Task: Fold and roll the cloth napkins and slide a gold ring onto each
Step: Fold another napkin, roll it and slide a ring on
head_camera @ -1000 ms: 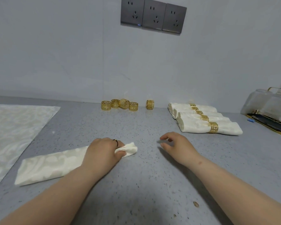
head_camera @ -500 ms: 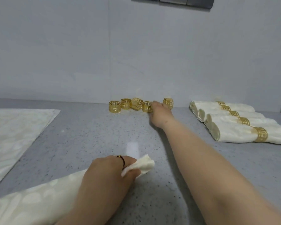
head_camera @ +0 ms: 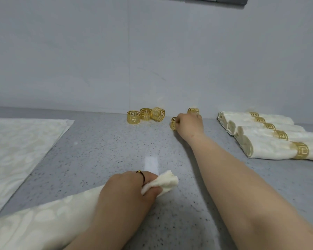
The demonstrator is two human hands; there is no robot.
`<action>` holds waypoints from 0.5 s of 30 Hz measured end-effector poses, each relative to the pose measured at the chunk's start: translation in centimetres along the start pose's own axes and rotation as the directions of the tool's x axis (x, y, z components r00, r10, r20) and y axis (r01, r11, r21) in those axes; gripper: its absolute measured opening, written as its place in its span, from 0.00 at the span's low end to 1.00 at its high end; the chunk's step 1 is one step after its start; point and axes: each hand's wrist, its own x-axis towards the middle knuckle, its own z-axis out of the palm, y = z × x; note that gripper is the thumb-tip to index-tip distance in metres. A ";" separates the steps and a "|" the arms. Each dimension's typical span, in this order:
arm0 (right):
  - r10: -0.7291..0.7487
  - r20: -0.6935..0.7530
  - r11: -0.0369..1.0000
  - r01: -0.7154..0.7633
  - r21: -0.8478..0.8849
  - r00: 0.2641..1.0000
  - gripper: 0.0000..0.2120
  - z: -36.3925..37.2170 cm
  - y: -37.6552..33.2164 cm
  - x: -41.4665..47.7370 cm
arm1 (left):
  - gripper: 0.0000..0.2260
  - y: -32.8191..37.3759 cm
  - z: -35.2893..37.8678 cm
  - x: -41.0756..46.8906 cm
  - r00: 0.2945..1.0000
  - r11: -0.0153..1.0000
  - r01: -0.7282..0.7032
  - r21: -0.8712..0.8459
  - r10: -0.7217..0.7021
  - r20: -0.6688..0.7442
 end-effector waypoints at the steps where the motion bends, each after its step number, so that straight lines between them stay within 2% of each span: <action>1: 0.007 0.008 0.999 -0.007 0.045 1.000 0.12 -0.6 0.3 -0.7 | 0.19 0.1 0.0 0.0 1.000 0.999 0.017 -0.029 -0.016 0.016; 3: 0.040 0.018 0.979 -0.043 0.200 0.999 0.10 -1.6 0.6 -2.3 | 0.12 0.4 -0.2 0.0 1.000 0.997 0.022 -0.078 -0.020 0.020; 5: 0.104 0.041 0.916 -0.112 0.385 0.994 0.07 -2.9 0.7 -4.5 | 0.07 0.4 -0.3 -0.1 1.000 0.996 0.019 -0.091 -0.018 0.007; 8: 0.200 0.114 0.774 -0.228 0.591 0.973 0.07 -4.9 0.4 -8.3 | 0.07 0.8 -0.6 -0.3 0.998 0.986 0.048 -0.162 -0.052 -0.019; 12: 0.308 0.268 0.454 -0.388 0.802 0.913 0.10 -8.1 0.2 -14.8 | 0.07 1.9 -1.2 -0.9 0.995 0.958 0.051 -0.281 -0.072 -0.064; 15: 0.256 0.422 0.170 -0.471 0.866 0.869 0.05 -9.1 0.3 -18.8 | 0.06 2.8 -1.2 -1.4 0.993 0.947 0.026 -0.321 -0.061 -0.101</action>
